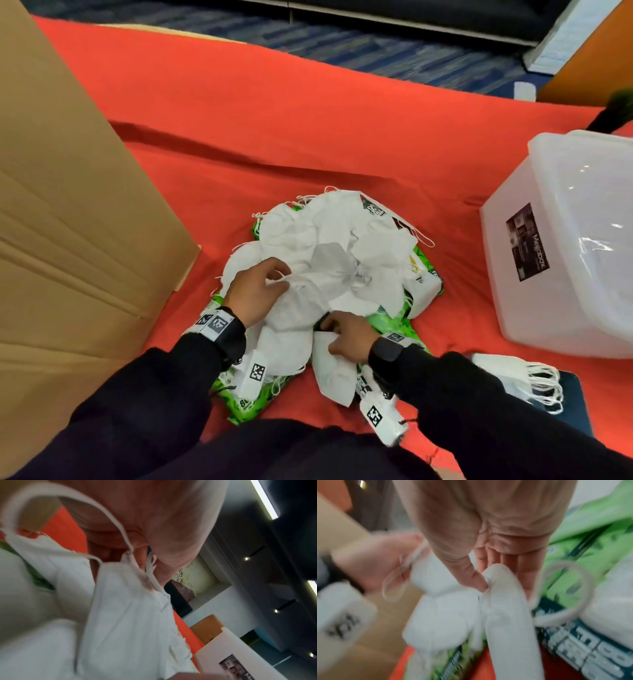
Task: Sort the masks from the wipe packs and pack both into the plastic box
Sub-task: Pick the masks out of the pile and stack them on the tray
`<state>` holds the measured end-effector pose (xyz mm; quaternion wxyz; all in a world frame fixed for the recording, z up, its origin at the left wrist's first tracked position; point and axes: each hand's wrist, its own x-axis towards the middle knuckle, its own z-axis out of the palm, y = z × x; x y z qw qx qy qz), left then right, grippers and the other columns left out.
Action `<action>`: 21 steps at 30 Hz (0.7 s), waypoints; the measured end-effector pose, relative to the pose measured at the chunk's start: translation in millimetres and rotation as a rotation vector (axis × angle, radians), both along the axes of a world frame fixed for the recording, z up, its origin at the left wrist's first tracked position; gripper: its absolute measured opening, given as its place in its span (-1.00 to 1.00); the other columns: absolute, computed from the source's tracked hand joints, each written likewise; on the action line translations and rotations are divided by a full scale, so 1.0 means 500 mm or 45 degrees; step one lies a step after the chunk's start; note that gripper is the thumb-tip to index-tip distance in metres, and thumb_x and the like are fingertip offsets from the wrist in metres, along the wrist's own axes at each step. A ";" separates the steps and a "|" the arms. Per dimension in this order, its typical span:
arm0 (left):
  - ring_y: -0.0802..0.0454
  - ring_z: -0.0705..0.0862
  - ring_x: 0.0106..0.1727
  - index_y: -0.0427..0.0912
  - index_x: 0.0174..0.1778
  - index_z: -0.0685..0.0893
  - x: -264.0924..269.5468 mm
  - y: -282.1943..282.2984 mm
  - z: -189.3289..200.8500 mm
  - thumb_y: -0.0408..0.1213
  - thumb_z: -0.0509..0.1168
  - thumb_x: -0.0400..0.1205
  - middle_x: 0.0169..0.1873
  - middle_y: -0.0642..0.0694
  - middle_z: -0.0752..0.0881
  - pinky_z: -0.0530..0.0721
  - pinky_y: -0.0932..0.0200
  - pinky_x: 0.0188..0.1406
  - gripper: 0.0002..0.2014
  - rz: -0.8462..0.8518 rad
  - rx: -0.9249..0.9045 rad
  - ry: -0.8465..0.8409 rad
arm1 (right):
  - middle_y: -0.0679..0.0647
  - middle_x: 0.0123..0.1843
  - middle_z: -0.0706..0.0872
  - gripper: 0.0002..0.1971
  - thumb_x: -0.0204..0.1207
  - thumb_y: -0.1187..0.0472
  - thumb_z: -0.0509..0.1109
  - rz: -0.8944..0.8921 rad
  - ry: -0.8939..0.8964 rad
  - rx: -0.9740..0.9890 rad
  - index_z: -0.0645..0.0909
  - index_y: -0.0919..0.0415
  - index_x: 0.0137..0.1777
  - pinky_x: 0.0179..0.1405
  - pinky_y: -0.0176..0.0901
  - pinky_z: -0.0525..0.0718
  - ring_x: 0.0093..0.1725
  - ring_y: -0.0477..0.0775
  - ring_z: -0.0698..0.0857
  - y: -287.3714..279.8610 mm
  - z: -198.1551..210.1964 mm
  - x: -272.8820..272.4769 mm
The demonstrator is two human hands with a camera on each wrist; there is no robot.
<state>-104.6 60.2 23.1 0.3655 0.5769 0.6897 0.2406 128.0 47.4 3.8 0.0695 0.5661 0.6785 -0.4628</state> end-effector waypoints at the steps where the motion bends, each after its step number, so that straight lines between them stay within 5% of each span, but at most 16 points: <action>1: 0.13 0.73 0.00 0.18 0.01 0.67 -0.014 -0.004 -0.010 -0.17 0.51 0.52 -0.10 0.14 0.78 0.60 0.16 -0.05 -0.77 0.007 -0.025 0.034 | 0.02 0.12 0.77 -0.49 0.25 0.29 0.52 -0.130 0.126 -0.049 0.72 0.11 0.26 0.05 -0.19 0.64 0.10 0.05 0.72 0.008 0.008 0.026; 3: 0.10 0.73 -0.04 0.18 0.04 0.68 -0.030 -0.009 -0.022 -0.12 0.59 0.45 -0.13 0.14 0.76 0.64 0.14 -0.07 -0.69 -0.075 -0.090 0.141 | 0.10 0.06 0.82 -0.43 0.12 0.31 0.45 -0.460 0.398 -0.171 0.76 0.17 0.23 -0.03 -0.14 0.70 -0.01 0.06 0.76 0.019 0.027 0.077; 5: 0.10 0.70 -0.06 0.18 0.12 0.71 -0.034 -0.007 -0.024 -0.11 0.60 0.43 -0.12 0.11 0.74 0.56 0.20 -0.16 -0.63 -0.158 -0.154 0.222 | 0.23 0.08 0.86 -0.48 0.22 0.44 0.42 -0.768 0.575 -0.307 0.76 0.28 0.24 -0.09 -0.08 0.77 0.00 0.15 0.82 0.027 0.034 0.121; 7: 0.06 0.69 -0.05 0.15 0.08 0.75 -0.032 -0.002 -0.022 -0.10 0.54 0.51 -0.11 0.11 0.76 0.50 0.17 -0.17 -0.76 -0.182 -0.118 0.240 | 0.31 0.10 0.86 -0.66 0.43 0.50 0.42 -0.977 0.664 -0.370 0.78 0.33 0.19 -0.03 0.01 0.75 0.04 0.26 0.83 0.031 0.038 0.152; 9: -0.05 0.72 -0.04 0.12 -0.09 0.71 -0.030 0.006 -0.016 -0.12 0.43 0.63 -0.20 0.13 0.74 0.44 0.12 -0.19 -0.97 -0.190 0.030 0.251 | 0.34 0.14 0.85 -0.73 0.50 0.35 0.53 -1.162 0.720 -0.401 0.78 0.36 0.19 0.15 0.12 0.71 0.14 0.35 0.83 0.027 0.032 0.170; 12: -0.05 0.73 -0.01 0.09 0.03 0.77 -0.018 0.017 -0.004 -0.16 0.28 0.76 -0.19 0.16 0.76 0.48 0.20 -0.18 -0.85 -0.195 0.150 0.205 | 0.30 0.14 0.85 -0.64 0.49 0.35 0.58 -1.228 0.723 -0.472 0.72 0.42 0.28 0.04 0.05 0.81 0.06 0.25 0.85 0.005 0.017 0.174; 16: -0.16 0.65 0.37 0.09 0.41 0.72 -0.011 0.023 -0.005 -0.11 0.16 0.78 0.37 -0.04 0.69 0.64 -0.06 0.30 -0.66 -0.224 0.269 0.440 | 0.34 0.09 0.85 -0.63 0.53 0.69 0.30 -1.269 0.713 -0.481 0.66 0.55 0.30 -0.22 -0.04 0.84 -0.02 0.22 0.85 -0.012 0.002 0.164; 19: -0.16 0.72 0.04 0.00 0.31 0.78 -0.002 0.016 0.020 -0.10 0.24 0.70 0.08 -0.04 0.71 0.71 -0.02 -0.07 -0.67 -0.085 0.576 0.352 | 0.30 0.12 0.85 -0.66 0.61 0.57 0.31 -1.292 0.737 -0.486 0.66 0.41 0.34 -0.17 0.10 0.85 -0.03 0.26 0.85 -0.016 0.004 0.161; 21: -0.11 0.73 -0.10 0.00 0.29 0.74 0.013 0.008 0.051 -0.15 0.37 0.67 -0.08 -0.01 0.75 0.67 0.05 -0.17 -0.72 -0.022 0.651 0.275 | 0.22 0.04 0.86 -0.74 0.67 0.43 0.36 -1.317 0.748 -0.484 0.66 0.24 0.30 -0.34 0.09 0.81 -0.19 0.25 0.84 -0.022 0.012 0.164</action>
